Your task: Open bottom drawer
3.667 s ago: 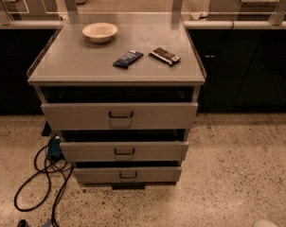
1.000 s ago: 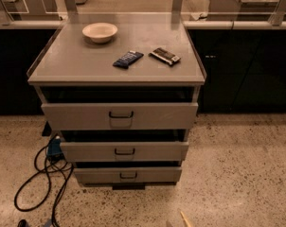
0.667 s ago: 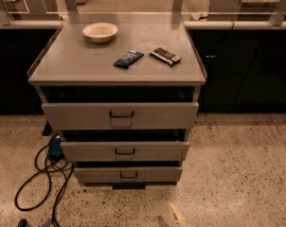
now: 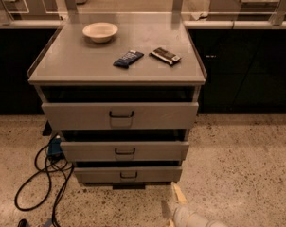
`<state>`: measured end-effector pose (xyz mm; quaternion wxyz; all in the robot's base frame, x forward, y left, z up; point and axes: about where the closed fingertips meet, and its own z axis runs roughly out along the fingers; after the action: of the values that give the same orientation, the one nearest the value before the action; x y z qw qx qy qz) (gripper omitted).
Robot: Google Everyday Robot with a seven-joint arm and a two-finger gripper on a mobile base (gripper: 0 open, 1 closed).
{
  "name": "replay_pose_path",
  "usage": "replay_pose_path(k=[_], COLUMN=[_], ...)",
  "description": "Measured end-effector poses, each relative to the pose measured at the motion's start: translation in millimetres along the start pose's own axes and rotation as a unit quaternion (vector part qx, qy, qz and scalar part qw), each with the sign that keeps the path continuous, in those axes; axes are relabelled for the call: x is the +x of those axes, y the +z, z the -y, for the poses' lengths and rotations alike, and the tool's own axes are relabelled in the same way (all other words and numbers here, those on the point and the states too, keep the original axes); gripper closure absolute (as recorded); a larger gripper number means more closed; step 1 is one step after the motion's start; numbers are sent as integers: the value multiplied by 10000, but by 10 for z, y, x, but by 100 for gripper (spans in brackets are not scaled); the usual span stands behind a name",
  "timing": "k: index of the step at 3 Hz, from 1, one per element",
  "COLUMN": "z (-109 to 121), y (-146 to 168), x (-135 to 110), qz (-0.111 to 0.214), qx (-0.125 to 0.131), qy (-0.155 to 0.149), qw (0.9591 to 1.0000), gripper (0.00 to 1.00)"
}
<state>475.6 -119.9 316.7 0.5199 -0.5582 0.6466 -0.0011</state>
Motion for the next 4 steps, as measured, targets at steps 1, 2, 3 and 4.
replay_pose_path(k=[1, 2, 3, 4], z=[0, 358, 892, 1191], y=[68, 184, 349, 544], x=[113, 555, 991, 1339], qz=[-143, -703, -1291, -1699], qx=[-32, 25, 195, 162], qy=[90, 261, 367, 537], qw=[9999, 9972, 9908, 9839], gripper=[0, 0, 0, 0])
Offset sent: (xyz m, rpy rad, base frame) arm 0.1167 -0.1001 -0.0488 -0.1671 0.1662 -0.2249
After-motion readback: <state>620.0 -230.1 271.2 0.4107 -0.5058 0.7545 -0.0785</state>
